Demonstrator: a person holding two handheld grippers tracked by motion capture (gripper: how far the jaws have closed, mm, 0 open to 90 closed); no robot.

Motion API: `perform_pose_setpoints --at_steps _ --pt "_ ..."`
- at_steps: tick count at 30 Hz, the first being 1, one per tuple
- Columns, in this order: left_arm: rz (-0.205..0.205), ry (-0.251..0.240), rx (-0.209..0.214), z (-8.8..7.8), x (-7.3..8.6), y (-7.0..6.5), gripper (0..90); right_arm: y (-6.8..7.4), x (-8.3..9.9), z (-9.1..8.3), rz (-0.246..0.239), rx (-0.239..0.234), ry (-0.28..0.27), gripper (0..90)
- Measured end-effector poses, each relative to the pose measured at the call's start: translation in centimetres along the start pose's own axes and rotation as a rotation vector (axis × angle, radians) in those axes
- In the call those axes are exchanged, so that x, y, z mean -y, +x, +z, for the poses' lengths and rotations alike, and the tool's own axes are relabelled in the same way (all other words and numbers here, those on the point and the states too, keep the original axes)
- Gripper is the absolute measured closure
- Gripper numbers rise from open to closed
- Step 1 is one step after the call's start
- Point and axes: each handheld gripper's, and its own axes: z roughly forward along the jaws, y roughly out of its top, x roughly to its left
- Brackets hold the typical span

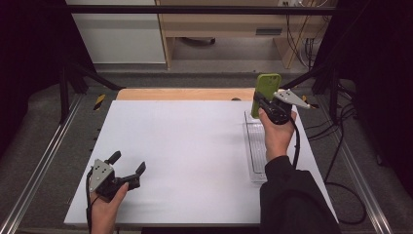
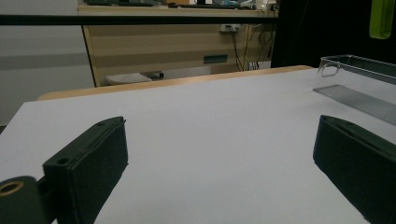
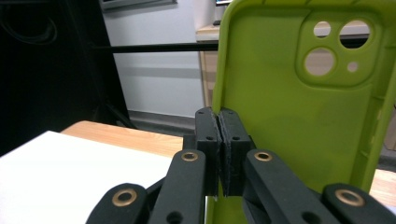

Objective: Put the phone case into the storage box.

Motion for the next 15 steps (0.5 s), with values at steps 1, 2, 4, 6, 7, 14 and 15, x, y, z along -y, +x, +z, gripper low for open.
perform_pose_setpoints --at_steps 1,2,4,6,7,14,15 --pt "0.003 0.001 -0.001 0.0 0.0 0.1 2.7 -0.1 0.1 0.2 -0.002 0.005 0.005 88.3" --pt "-0.001 0.000 -0.003 0.0 0.0 0.1 2.7 -0.2 0.3 0.4 -0.003 0.011 0.008 88.3" --pt "0.000 0.003 -0.005 0.0 0.0 0.2 2.7 -0.4 0.6 1.0 -0.006 0.024 0.014 88.3" --pt "0.014 0.007 -0.015 0.0 0.1 0.2 2.7 -0.7 1.0 1.6 -0.001 0.035 0.010 88.3" --pt "0.017 0.008 -0.016 0.0 0.1 0.3 2.8 -0.8 1.1 1.7 -0.001 0.041 0.009 88.4" --pt "0.008 0.007 -0.011 0.0 0.2 0.4 2.7 -1.5 2.2 3.3 0.020 0.078 0.024 88.4" --pt "0.008 0.007 -0.011 0.0 0.2 0.4 2.7 -1.5 2.4 3.5 0.018 0.083 0.029 88.3"
